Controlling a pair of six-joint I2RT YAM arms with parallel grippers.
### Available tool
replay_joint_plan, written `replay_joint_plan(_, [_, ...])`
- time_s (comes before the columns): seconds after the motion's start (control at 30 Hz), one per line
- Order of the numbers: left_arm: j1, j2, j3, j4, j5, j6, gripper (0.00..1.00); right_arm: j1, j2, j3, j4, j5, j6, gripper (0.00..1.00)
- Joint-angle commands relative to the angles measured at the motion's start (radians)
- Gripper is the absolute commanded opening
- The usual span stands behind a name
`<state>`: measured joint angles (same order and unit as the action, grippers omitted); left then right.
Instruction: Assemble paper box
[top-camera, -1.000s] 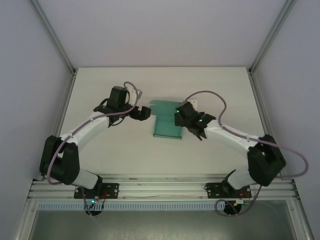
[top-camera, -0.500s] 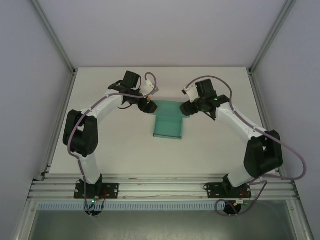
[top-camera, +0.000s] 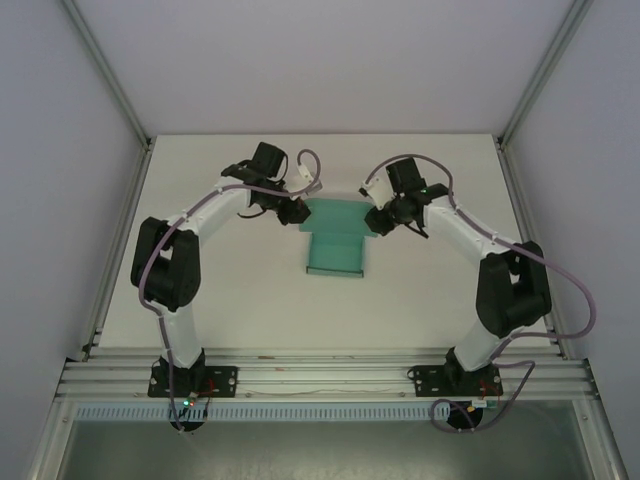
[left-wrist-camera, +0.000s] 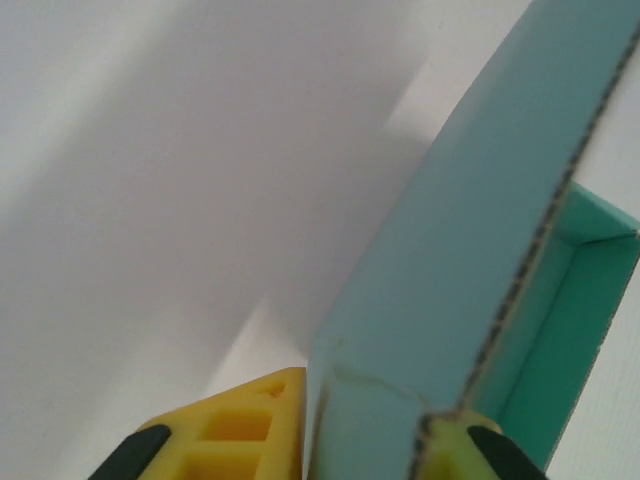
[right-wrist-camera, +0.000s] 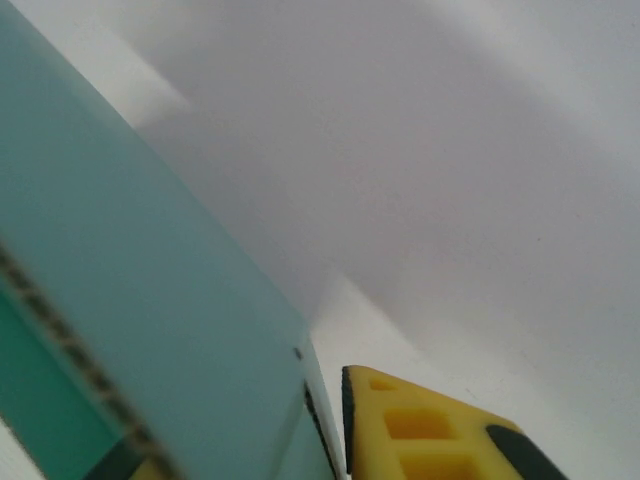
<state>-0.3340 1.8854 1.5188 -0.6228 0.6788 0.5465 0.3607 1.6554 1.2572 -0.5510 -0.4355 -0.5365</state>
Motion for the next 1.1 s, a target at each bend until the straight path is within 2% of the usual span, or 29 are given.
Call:
replay_joint_plan(0.0, [-0.022, 0.007, 0.023, -0.016, -0.029, -0.002, 0.05, -0.005, 0.024, 0.043, -0.045, -0.015, 0.012, 0.10])
replay_joint_plan(0.1, [-0.037, -0.012, 0.000, 0.022, -0.068, -0.036, 0.00, -0.006, 0.024, 0.044, -0.034, -0.006, 0.038, 0.07])
replay_joint_plan(0.2, [-0.049, -0.040, -0.029, 0.079, -0.142, -0.107, 0.00, -0.004, 0.004, 0.039, -0.005, 0.027, 0.083, 0.03])
replay_joint_plan(0.37, [-0.069, -0.082, -0.054, 0.163, -0.296, -0.310, 0.00, 0.013, -0.034, 0.044, 0.020, 0.078, 0.207, 0.00])
replay_joint_plan(0.47, [-0.090, -0.114, -0.079, 0.216, -0.355, -0.460, 0.00, 0.042, -0.057, 0.029, 0.078, 0.171, 0.350, 0.00])
replay_joint_plan(0.6, [-0.104, -0.147, -0.152, 0.326, -0.409, -0.688, 0.00, 0.096, -0.054, 0.017, 0.149, 0.381, 0.623, 0.00])
replay_joint_plan(0.7, [-0.121, -0.147, -0.181, 0.380, -0.449, -0.812, 0.00, 0.128, -0.037, -0.005, 0.216, 0.440, 0.798, 0.00])
replay_joint_plan(0.77, [-0.146, -0.137, -0.179, 0.385, -0.532, -0.868, 0.00, 0.153, -0.034, -0.031, 0.283, 0.497, 0.870, 0.00])
replay_joint_plan(0.83, [-0.170, -0.124, -0.167, 0.386, -0.604, -0.915, 0.00, 0.179, -0.031, -0.052, 0.343, 0.536, 0.904, 0.00])
replay_joint_plan(1.07, [-0.196, -0.064, -0.146, 0.438, -0.601, -1.055, 0.00, 0.226, 0.039, -0.034, 0.376, 0.588, 0.939, 0.00])
